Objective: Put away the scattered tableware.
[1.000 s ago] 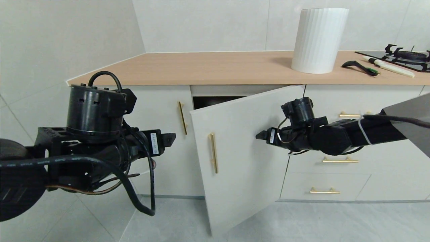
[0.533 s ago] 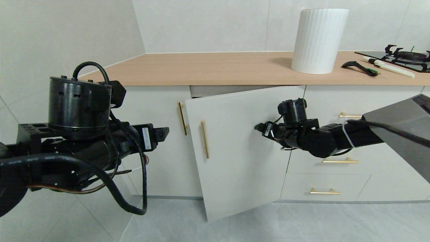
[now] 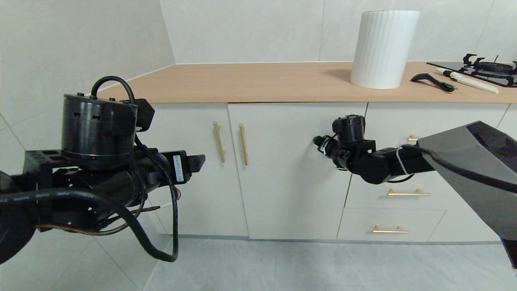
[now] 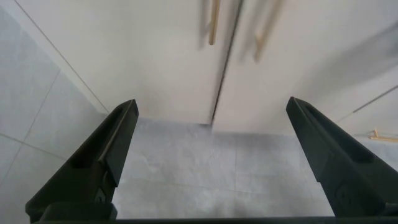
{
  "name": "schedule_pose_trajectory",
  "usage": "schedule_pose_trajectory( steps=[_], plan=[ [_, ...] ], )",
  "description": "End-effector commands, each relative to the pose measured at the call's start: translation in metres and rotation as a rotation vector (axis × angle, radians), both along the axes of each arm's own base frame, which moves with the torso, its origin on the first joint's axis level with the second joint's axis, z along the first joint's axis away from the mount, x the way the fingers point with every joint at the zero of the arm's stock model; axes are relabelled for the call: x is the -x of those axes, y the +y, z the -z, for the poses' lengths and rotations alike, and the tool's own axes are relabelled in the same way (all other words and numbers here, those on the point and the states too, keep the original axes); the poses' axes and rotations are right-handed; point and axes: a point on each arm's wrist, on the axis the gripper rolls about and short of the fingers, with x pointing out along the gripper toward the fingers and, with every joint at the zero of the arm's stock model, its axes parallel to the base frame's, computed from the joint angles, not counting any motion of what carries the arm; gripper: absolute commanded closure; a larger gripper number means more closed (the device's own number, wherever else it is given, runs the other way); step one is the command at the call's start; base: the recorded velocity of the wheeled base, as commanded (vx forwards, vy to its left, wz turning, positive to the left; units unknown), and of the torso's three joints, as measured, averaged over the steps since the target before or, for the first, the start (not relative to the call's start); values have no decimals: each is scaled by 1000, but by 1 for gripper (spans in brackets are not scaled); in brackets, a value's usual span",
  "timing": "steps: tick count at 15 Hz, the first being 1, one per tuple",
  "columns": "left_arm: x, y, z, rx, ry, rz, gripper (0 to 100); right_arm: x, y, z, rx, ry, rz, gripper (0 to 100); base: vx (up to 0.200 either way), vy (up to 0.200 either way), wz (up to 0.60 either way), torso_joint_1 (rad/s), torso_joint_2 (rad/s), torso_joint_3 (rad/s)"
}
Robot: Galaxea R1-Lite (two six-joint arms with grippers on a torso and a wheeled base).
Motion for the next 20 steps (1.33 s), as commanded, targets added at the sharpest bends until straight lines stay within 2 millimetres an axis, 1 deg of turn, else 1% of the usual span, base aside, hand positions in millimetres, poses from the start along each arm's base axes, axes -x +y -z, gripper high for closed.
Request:
schedule_pose_trajectory(
  steps=[1,4,6,7,8,9,10,11,12,13,14,15,16,17,19,20],
  plan=[
    [-1,0,2,-3,6,0,0,-4,0,5,-2,0,8,0,0,0,0,0,0,0],
    [-2,-1,3,-5,10,0,0,-9,-5,0,-23,-22,38,0,0,0,0,0,0,0],
    [-2,-1,3,-5,10,0,0,-4,-7,-8,-27,-30,45,0,0,0,0,0,0,0],
    [-2,-1,3,-5,10,0,0,5,-8,-16,-26,-30,38,0,0,0,0,0,0,0],
    [-2,-1,3,-5,10,0,0,5,-8,-16,-26,-30,38,0,0,0,0,0,0,0],
    [0,0,1,-1,2,0,0,36,-13,-45,-34,-44,18,0,0,0,0,0,0,0],
    [2,1,-2,3,-6,0,0,55,-20,-62,-37,-58,19,0,0,0,0,0,0,0],
    [3,2,-4,5,-13,1,0,65,-24,-71,-41,-66,19,0,0,0,0,0,0,0],
    [12,7,-5,-5,-20,4,0,105,-42,-105,-55,-116,17,0,0,0,0,0,0,0],
    [23,13,-7,-20,-33,13,0,134,-55,-120,-30,-139,11,0,0,0,0,0,0,0],
    [24,14,-8,-22,-34,12,0,136,-56,-121,-28,-141,10,0,0,0,0,0,0,0],
    [56,32,-10,-17,-69,15,0,196,-85,-129,70,-156,18,0,0,0,0,0,0,0],
    [77,43,-7,-11,-85,16,0,228,-100,-127,114,-163,21,0,0,0,0,0,0,0],
    [94,53,-6,0,-108,16,0,256,-114,-125,149,-179,20,0,0,0,0,0,0,0],
    [137,77,-4,20,-198,22,0,319,-152,-111,288,-222,72,0,0,0,0,0,0,0],
    [156,88,2,13,-232,22,0,350,-164,-104,347,-270,82,0,0,0,0,0,0,0]
  ],
)
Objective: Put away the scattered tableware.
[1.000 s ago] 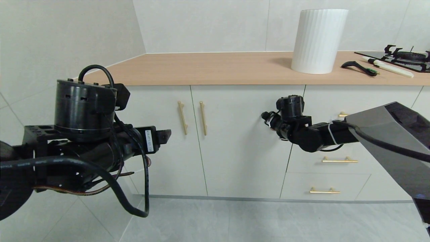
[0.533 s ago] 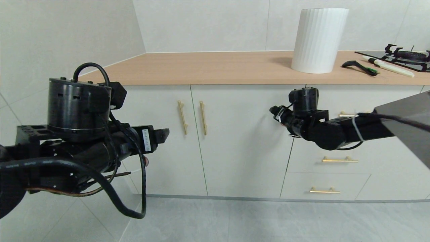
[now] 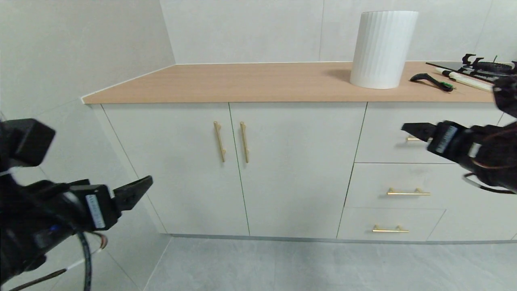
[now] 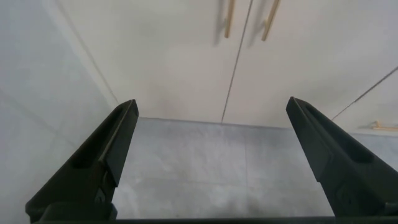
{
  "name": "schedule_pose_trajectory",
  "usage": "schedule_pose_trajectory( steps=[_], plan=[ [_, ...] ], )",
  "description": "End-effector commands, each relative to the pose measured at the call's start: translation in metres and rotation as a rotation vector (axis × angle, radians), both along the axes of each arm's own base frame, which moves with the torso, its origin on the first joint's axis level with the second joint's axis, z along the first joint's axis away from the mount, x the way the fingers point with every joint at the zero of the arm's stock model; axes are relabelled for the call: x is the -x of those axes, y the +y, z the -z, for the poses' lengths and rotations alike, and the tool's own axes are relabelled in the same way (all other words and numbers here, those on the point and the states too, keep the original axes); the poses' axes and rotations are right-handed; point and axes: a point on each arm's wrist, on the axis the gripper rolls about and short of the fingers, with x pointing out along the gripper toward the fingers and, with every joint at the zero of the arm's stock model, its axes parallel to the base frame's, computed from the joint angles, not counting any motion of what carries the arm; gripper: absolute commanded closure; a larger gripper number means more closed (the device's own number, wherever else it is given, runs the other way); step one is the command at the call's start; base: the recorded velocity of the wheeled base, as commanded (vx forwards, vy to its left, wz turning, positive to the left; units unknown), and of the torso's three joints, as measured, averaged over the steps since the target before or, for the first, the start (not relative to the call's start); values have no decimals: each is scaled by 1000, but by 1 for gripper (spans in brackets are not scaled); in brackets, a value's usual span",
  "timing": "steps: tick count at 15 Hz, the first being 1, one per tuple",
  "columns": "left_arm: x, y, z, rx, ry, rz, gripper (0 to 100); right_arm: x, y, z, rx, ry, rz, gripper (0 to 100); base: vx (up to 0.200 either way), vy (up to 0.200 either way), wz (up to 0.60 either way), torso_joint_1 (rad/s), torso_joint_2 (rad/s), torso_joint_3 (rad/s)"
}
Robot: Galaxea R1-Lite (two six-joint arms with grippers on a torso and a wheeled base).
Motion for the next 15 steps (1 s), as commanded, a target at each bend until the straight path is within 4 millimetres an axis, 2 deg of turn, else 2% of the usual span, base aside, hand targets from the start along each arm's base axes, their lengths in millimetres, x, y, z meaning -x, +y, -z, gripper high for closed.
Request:
schedule_pose_trajectory(
  steps=[1,3,4,7,8,9,10,13,14,15],
  plan=[
    [81,47,19,3,-148,-5,0,141,-63,17,170,-203,55,0,0,0,0,0,0,0],
    [108,64,40,-82,-163,-75,0,175,-74,27,231,-241,73,0,0,0,0,0,0,0],
    [131,74,57,-113,-197,-124,0,197,-82,34,254,-243,137,0,0,0,0,0,0,0],
    [163,80,79,-100,-267,-200,0,230,-88,42,274,-313,249,0,0,0,0,0,0,0],
    [167,79,84,-99,-278,-201,0,237,-88,44,278,-334,273,0,0,0,0,0,0,0],
    [170,78,96,-100,-286,-212,0,257,-89,57,276,-374,315,0,0,0,0,0,0,0],
    [168,78,101,-104,-268,-221,0,267,-89,69,279,-372,320,0,0,0,0,0,0,0],
    [174,73,107,-155,-285,-356,0,279,-86,84,279,-384,406,0,0,0,0,0,0,0],
    [175,73,109,-171,-292,-361,0,277,-86,86,278,-375,410,0,0,0,0,0,0,0],
    [169,73,127,-209,-253,-365,0,271,-88,97,229,-335,507,0,0,0,0,0,0,0]
  ],
)
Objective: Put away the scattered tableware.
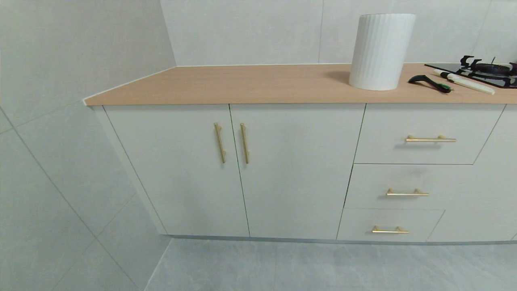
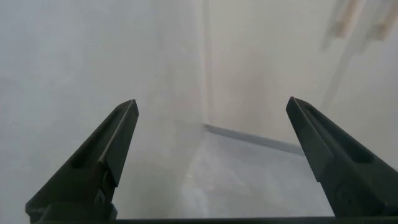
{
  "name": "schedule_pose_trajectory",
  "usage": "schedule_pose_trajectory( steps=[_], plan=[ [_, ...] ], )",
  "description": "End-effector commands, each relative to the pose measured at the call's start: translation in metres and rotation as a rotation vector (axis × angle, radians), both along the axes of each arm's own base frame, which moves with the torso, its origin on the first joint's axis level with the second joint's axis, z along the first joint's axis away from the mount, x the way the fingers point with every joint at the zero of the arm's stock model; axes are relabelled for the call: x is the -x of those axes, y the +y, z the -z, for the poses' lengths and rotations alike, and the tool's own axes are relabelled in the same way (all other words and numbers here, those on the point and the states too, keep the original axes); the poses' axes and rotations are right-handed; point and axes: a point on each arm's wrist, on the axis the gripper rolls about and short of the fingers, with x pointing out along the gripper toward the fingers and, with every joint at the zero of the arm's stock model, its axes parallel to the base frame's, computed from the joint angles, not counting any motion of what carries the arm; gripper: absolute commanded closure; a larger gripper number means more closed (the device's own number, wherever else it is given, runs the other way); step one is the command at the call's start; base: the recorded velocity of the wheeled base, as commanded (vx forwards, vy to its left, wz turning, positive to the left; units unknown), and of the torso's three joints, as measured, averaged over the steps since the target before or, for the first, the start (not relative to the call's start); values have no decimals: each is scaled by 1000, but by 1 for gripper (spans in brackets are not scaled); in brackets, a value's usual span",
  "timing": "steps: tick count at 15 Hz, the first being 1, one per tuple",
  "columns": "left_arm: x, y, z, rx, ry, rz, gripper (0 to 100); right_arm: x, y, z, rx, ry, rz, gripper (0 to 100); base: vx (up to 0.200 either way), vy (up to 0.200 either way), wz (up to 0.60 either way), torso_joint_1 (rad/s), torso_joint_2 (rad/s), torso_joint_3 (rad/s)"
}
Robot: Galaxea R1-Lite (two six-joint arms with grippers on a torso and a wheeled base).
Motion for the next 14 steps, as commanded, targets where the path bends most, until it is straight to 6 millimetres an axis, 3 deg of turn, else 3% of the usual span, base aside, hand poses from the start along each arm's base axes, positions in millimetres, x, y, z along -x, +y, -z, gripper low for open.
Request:
schedule_pose_trajectory(
  steps=[1,4,5,7,10,14],
  plan=[
    [-4,-1,32,-30,23,-16,0,-6,0,26,-39,24,56,0,0,0,0,0,0,0],
    [-7,-3,34,-28,0,89,0,-22,1,56,78,171,-7,0,0,0,0,0,0,0],
    [-8,-6,36,2,-9,202,0,-31,3,74,124,193,-94,0,0,0,0,0,0,0],
    [-8,-7,37,16,-9,274,0,-33,4,83,156,256,-142,0,0,0,0,0,0,0],
    [-9,-8,41,24,7,308,0,-33,4,82,161,246,-147,0,0,0,0,0,0,0],
    [-9,-8,40,83,-7,308,0,-34,5,83,28,206,-219,0,0,0,0,0,0,0]
  ],
)
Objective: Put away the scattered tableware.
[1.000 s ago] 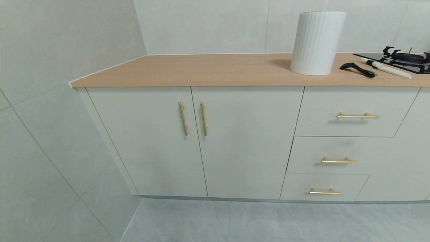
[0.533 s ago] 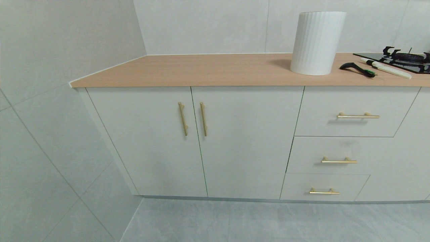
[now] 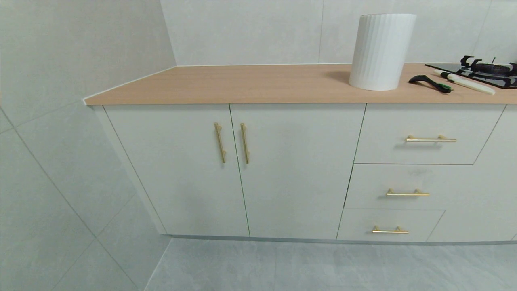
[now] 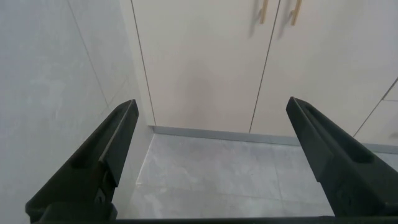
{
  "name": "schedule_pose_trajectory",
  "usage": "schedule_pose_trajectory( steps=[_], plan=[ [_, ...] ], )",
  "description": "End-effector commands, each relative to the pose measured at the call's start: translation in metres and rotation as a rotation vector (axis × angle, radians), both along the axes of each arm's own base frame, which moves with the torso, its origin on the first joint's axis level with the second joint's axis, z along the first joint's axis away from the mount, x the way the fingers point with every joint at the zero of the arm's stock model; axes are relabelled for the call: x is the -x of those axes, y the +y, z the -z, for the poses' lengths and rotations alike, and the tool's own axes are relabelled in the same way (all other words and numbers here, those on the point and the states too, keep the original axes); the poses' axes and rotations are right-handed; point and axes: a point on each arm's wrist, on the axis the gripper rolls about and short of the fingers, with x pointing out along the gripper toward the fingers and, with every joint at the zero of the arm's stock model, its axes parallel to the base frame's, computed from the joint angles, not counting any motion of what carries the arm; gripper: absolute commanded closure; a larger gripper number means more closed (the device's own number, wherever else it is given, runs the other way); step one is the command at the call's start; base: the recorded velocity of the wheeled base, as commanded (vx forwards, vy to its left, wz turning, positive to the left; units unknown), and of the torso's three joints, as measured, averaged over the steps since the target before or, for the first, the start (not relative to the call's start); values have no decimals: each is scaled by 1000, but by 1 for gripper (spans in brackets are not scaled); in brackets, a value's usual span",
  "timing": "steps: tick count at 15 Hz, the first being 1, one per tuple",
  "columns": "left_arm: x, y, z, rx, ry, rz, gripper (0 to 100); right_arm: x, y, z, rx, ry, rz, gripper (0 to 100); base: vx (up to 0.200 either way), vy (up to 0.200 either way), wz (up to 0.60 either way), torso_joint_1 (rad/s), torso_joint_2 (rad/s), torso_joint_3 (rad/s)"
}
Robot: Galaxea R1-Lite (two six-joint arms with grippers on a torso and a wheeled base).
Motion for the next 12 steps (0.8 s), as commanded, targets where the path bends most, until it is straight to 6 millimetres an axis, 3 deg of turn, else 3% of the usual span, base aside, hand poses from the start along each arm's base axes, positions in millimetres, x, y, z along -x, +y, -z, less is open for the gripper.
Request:
schedule_pose_trajectory(
  steps=[1,5,9,12],
  plan=[
    [0,0,0,0,1,-3,0,0,0,0,0,5,-10,0,0,0,0,0,0,0],
    [0,0,0,-6,3,-1,0,-1,2,-1,215,29,-80,0,0,0,0,0,0,0],
    [0,0,0,-5,3,-1,0,-1,5,-1,134,5,-236,0,0,0,0,0,0,0],
    [0,0,0,-2,3,-1,0,-1,6,-1,80,4,-238,0,0,0,0,0,0,0]
  ],
)
